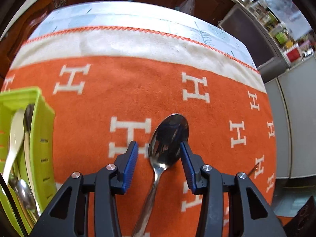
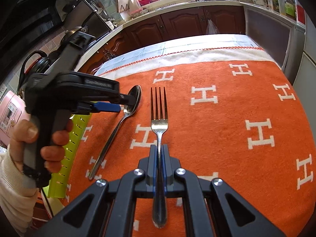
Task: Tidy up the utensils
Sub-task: 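Grasp the steel spoon with the left tool while the right tool grasps the fork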
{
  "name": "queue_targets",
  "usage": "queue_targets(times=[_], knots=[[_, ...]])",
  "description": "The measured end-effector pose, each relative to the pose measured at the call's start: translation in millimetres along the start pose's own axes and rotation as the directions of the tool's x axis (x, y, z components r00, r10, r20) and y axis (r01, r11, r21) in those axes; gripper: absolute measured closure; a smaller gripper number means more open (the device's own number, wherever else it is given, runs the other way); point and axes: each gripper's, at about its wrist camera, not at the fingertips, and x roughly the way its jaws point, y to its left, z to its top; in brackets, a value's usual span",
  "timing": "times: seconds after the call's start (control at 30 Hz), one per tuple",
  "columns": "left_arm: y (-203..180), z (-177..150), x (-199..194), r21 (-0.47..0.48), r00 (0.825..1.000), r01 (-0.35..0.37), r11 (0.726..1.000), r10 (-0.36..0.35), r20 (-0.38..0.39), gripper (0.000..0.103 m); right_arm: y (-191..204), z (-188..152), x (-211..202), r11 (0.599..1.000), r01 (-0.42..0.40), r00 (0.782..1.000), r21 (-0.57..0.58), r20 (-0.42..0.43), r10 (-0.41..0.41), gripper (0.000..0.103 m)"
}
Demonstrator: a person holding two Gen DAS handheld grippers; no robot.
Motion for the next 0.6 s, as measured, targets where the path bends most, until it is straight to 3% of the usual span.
queue_targets(times=[0.1,0.17,0.2,0.23,0.43,0.6], knots=[[-11,0,3,0.053,0.999,-0.044,0.998,0.043,0.025,0.061,-5,0,-1,1.0,-0.001,1.0,0.014,-0.001,0.001,0.099],[-18,-2,5,0.089,0.996,-0.081,0.993,0.077,0.047,0.07,-7,0,-2,1.0,-0.002,1.0,0.018,-0.001,0.002,0.099],[-19,-3,4,0.099,0.996,-0.074,0.992,0.069,0.05,0.085,-9,0,-2,1.0,-0.001,1.0,0.02,-0.001,0.001,0.099],[-20,-3,4,0.098,0.998,-0.058,0.994,0.054,0.045,0.09,-10,0,-2,1.0,0.0,1.0,0.023,-0.001,0.0,0.099],[-26,-11,-1,0.108,0.996,-0.037,0.993,0.028,0.087,0.101,-13,-2,0,0.999,-0.007,1.0,0.037,-0.006,0.007,0.099],[-21,-25,-15,0.095,0.99,0.013,0.995,-0.026,0.141,0.103,-13,-1,-4,0.999,-0.022,1.0,0.041,0.002,0.022,0.099]])
